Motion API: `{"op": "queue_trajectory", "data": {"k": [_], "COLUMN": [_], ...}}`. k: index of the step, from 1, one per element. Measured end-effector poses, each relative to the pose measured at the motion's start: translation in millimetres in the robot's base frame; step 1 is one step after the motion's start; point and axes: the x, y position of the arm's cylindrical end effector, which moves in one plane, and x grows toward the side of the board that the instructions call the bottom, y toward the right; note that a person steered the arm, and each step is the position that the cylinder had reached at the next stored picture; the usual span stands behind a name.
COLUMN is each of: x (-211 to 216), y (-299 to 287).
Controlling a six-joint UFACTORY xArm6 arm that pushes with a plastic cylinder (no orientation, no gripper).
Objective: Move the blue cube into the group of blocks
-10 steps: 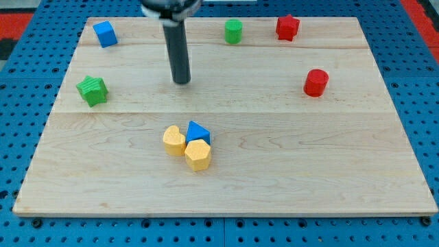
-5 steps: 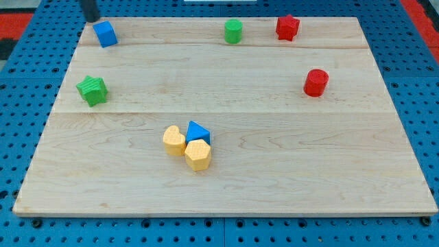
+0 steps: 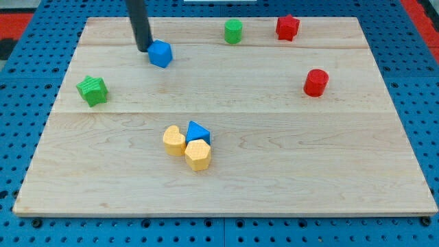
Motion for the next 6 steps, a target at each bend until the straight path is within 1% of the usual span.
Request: {"op": "queue_trajectory", "data": {"k": [1,2,3,4,5,6], "x": [-10.5,-3.9,44.3,62.1,62.1,73.2], "y": [9.9,44.1,74.1,67.0,64.6,57.8]}}
